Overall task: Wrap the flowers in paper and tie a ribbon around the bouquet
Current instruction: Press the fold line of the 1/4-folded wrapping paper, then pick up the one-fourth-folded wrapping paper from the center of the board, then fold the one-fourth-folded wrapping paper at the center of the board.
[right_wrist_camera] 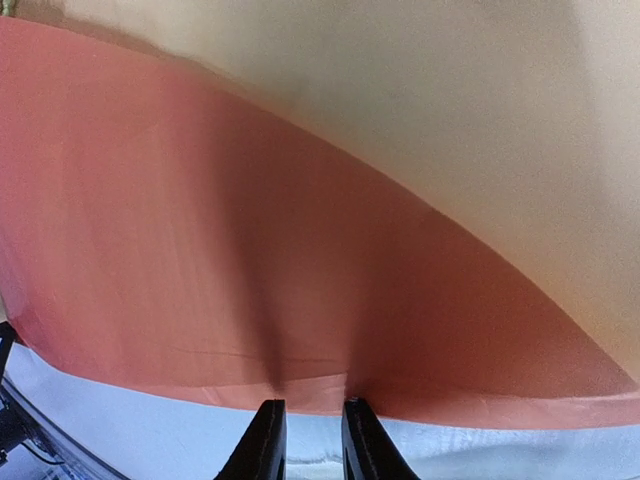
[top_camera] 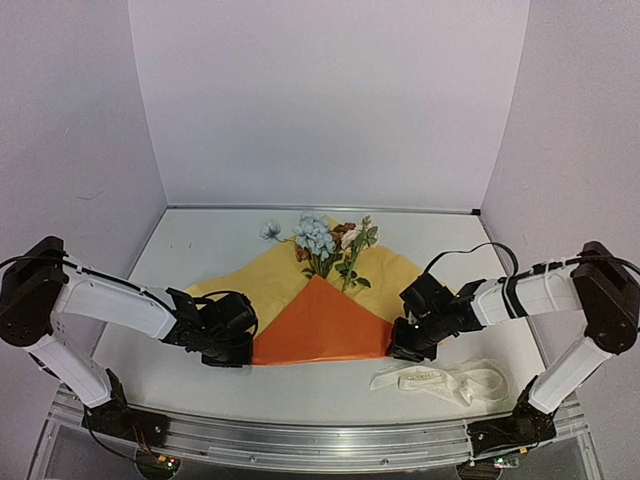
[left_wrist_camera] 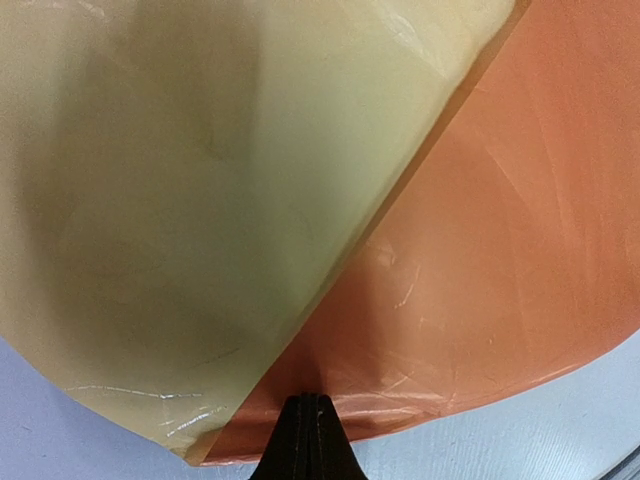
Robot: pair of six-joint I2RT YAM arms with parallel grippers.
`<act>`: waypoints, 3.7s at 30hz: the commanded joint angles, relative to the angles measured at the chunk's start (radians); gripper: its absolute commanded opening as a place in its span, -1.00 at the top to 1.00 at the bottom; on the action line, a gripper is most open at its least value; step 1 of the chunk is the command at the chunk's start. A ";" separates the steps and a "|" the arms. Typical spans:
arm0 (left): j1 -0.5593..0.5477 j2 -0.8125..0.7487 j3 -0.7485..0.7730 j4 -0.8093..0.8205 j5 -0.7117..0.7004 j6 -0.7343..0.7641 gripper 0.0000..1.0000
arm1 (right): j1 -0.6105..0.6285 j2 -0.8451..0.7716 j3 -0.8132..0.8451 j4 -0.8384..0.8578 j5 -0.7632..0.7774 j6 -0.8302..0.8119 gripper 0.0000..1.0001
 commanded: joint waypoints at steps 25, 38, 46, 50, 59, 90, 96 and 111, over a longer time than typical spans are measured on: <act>-0.002 -0.044 0.117 -0.190 -0.079 0.150 0.72 | -0.146 -0.310 -0.286 0.024 0.160 0.155 0.26; -0.085 0.163 0.454 0.005 -0.020 0.504 0.70 | -0.028 -0.410 -0.341 0.017 0.285 0.214 -0.02; -0.112 0.340 0.584 0.103 0.081 0.609 0.78 | 0.003 -0.334 -0.320 0.081 0.292 0.192 0.03; -0.119 0.388 0.624 0.136 0.131 0.634 0.78 | 0.003 -0.296 -0.303 0.101 0.281 0.194 0.20; -0.134 0.496 0.686 0.189 0.238 0.666 0.80 | 0.008 -0.297 -0.323 0.122 0.290 0.218 0.38; -0.157 0.634 0.760 0.228 0.259 0.754 0.82 | 0.027 -0.556 -0.109 -0.243 0.228 -0.085 1.00; -0.159 0.650 0.795 0.243 0.260 0.742 0.82 | 0.026 -0.563 -0.022 -0.308 0.148 -0.222 1.00; -0.119 0.582 0.792 0.402 0.303 0.848 0.73 | 0.025 -0.580 0.016 -0.456 0.043 -0.320 1.00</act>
